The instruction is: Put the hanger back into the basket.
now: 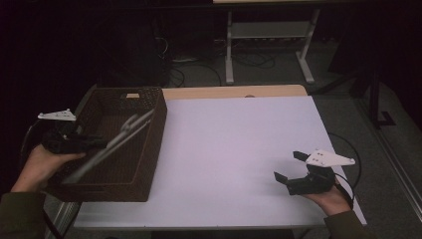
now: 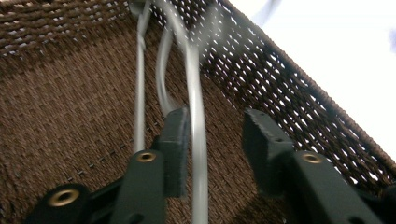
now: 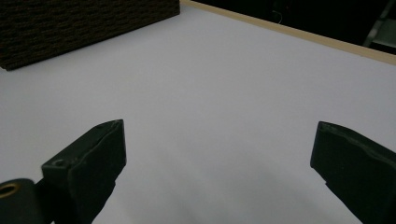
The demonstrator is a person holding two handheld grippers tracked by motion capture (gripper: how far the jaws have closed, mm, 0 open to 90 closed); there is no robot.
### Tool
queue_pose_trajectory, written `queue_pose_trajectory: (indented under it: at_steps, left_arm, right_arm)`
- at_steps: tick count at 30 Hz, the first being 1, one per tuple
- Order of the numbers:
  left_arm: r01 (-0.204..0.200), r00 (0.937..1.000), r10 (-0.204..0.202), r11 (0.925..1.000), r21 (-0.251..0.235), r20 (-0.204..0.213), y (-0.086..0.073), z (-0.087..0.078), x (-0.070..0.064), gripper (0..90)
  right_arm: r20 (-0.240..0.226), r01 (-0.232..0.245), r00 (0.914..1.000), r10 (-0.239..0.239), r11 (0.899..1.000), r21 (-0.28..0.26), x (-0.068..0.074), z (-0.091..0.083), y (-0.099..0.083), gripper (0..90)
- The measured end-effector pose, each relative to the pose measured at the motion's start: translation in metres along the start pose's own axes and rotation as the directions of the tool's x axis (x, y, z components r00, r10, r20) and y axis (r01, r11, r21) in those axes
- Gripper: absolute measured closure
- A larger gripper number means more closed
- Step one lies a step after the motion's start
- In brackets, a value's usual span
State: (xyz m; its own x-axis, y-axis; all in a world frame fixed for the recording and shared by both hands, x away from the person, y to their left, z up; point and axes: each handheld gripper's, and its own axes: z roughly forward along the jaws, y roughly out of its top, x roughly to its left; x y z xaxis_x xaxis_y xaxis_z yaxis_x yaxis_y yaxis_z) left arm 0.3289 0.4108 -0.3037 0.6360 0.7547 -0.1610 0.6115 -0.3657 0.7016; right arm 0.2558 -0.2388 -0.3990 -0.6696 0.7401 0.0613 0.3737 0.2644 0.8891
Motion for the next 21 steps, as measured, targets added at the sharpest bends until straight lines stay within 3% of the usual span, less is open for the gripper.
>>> queue_pose_trajectory:
  at_steps: [8,13,17,21]
  left_arm:
    - [-0.004,1.0000,0.004,0.9979,-0.065,0.009,0.006,-0.004,-0.008,42.3]
    - [-0.026,0.9997,0.026,0.9912,-0.130,-0.002,0.014,-0.003,-0.018,25.9]
    - [-0.038,0.9990,0.042,0.9834,-0.178,0.016,0.023,-0.003,-0.030,18.3]
    - [-0.028,0.9980,0.042,0.9632,-0.267,0.047,0.028,0.000,-0.039,16.0]
  right_arm:
    - [-0.004,0.004,1.0000,-0.004,1.000,-0.007,0.000,0.000,0.002,3.1]
    - [-0.006,0.001,1.0000,-0.001,1.000,-0.020,-0.001,-0.001,0.008,3.1]
    - [-0.006,-0.002,1.0000,0.002,0.999,-0.036,-0.004,-0.001,0.015,3.4]
    - [-0.009,-0.004,1.0000,0.004,0.998,-0.063,-0.005,-0.001,0.024,3.6]
